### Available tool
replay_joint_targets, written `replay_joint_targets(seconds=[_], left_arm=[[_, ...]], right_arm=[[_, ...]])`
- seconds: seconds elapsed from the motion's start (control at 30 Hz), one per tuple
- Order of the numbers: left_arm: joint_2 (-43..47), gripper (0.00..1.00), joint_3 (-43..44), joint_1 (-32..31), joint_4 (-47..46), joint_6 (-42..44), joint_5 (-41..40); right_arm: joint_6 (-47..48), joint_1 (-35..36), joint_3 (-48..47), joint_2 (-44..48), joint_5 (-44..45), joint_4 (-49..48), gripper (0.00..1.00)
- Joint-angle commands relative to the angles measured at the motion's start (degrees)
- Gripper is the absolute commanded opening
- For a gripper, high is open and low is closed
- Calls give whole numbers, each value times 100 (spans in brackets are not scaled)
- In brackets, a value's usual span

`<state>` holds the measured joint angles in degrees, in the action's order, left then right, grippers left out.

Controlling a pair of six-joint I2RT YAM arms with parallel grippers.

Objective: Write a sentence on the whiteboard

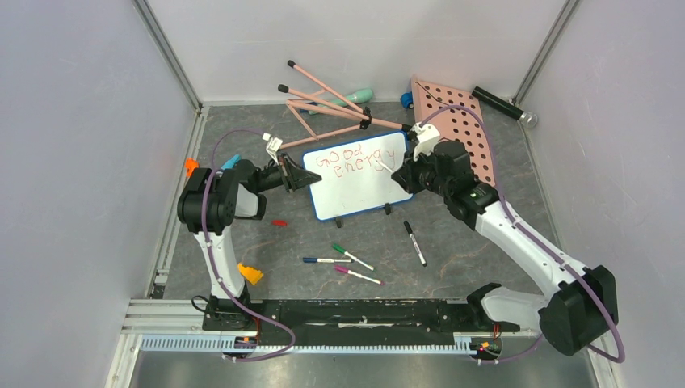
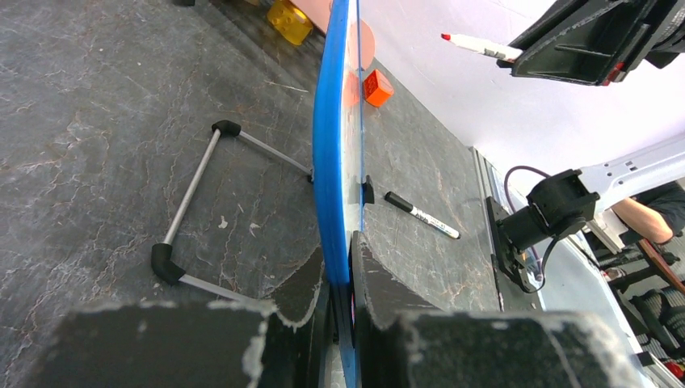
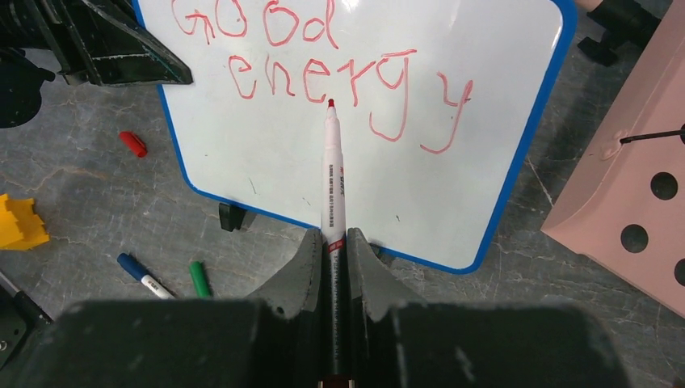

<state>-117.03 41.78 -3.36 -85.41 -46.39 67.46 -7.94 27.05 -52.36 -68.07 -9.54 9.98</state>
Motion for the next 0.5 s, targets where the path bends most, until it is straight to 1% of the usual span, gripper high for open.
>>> replay_joint_targets(seconds=[0.0,0.13,0.3,0.47], left_arm=[[51,2,-140,10,-380,723,-450],[-120,2,-82,-25,-380,270,-729],[-6,2,-223,-47,-381,441,-804],[-86,2,-105,-62,-380,407,-688]], right_arm=[[50,24,64,406,59,7,0],[49,24,324,732,45,18,0],[-38,20,683,1056,-30,-53,0],[-108,20,895,1280,-57,-54,0]])
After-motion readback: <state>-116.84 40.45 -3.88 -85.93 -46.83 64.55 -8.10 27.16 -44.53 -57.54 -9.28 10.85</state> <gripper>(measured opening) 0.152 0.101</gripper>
